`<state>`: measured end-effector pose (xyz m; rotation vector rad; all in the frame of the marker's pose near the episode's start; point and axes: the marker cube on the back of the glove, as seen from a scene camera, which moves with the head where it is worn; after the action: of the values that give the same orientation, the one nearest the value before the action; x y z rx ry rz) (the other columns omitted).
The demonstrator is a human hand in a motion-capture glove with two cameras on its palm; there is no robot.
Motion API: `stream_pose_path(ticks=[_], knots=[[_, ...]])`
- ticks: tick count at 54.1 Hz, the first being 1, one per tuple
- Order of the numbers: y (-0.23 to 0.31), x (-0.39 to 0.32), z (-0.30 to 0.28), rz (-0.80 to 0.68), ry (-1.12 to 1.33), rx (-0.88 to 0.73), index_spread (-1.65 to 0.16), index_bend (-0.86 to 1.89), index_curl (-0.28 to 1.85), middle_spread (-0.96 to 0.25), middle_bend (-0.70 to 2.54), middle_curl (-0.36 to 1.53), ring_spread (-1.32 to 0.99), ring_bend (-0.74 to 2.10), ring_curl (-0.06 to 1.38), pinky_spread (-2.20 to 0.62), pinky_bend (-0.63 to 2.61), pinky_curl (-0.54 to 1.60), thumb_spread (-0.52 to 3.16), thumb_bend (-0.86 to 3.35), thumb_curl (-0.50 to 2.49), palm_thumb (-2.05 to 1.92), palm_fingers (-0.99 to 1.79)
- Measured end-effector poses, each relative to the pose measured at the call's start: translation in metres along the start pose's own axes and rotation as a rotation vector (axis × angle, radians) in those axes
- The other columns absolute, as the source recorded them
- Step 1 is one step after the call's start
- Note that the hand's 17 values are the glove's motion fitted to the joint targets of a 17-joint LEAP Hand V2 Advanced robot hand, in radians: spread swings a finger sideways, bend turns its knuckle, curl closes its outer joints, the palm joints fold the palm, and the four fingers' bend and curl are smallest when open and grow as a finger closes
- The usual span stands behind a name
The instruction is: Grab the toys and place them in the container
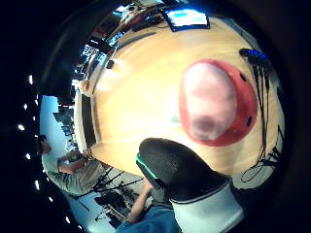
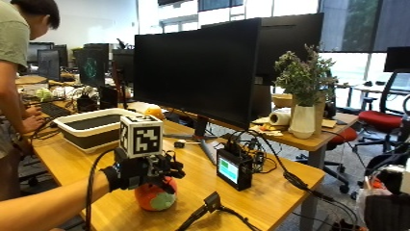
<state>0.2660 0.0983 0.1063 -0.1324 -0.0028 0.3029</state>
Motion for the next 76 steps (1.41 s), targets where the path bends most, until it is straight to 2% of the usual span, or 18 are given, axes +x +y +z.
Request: stream_pose_path(ticks=[18,25,29,30,32,33,34,35,39,58,62,76], knots=[[-0.006,-0.003,0.057,-0.04,-0.072,-0.067,-0.3,0.08,0.18,-0.06,0.19,0.29,-0.1,0.54,0.31,-0.03,1.25,0.41,1.01,-0.07,0.23,-0.09,-0.08],[-0.016,-0.014,0.068,-0.043,-0.106,0.013,-0.29,0.06,0.16,-0.04,0.17,0.3,-0.1,0.59,0.32,-0.05,1.31,0.41,1.0,-0.05,0.25,-0.04,-0.07],[-0.021,-0.021,0.067,-0.053,-0.107,0.056,-0.3,0.09,0.15,-0.04,0.19,0.31,-0.13,0.71,0.35,-0.11,1.33,0.41,1.05,-0.01,0.26,0.01,0.03],[-0.022,-0.023,0.065,-0.056,-0.102,0.068,-0.3,0.09,0.15,-0.06,0.19,0.31,-0.15,0.78,0.37,-0.15,1.35,0.41,1.09,0.02,0.27,0.05,0.13],[-0.025,-0.028,0.059,-0.065,-0.087,0.088,-0.3,0.08,0.14,-0.08,0.19,0.31,-0.18,0.85,0.38,-0.19,1.36,0.4,1.12,0.03,0.28,0.08,0.2],[-0.026,-0.03,0.055,-0.069,-0.078,0.097,-0.3,0.08,0.13,-0.09,0.24,0.33,-0.21,0.93,0.4,-0.22,1.35,0.39,1.16,0.05,0.29,0.12,0.34],[-0.028,-0.033,0.051,-0.074,-0.069,0.103,-0.3,0.08,0.12,-0.1,0.2,0.31,-0.22,0.93,0.38,-0.24,1.36,0.39,1.17,0.04,0.29,0.11,0.3],[-0.029,-0.036,0.047,-0.078,-0.06,0.108,-0.3,0.11,0.14,-0.11,0.27,0.34,-0.24,1.0,0.42,-0.27,1.35,0.39,1.22,0.08,0.3,0.16,0.47],[-0.035,-0.049,0.025,-0.1,-0.053,0.115,-0.31,0.13,0.13,-0.15,0.33,0.37,-0.3,1.07,0.44,-0.32,1.31,0.38,1.32,0.12,0.32,0.22,0.61],[-0.037,-0.196,-0.125,-0.242,-0.098,0.265,-0.33,0.14,0.16,-0.28,0.38,0.47,-0.38,1.1,0.5,-0.38,1.3,0.41,1.39,0.16,0.42,0.38,0.68],[-0.027,-0.239,-0.153,-0.308,-0.147,0.299,-0.32,0.15,0.16,-0.33,0.3,0.45,-0.38,1.12,0.5,-0.39,1.32,0.42,1.39,0.15,0.43,0.38,0.65],[-0.006,-0.378,-0.186,-0.461,-0.129,0.308,-0.32,0.14,0.16,-0.42,0.22,0.47,-0.38,1.13,0.51,-0.39,1.31,0.42,1.42,0.1,0.43,0.33,0.66]])
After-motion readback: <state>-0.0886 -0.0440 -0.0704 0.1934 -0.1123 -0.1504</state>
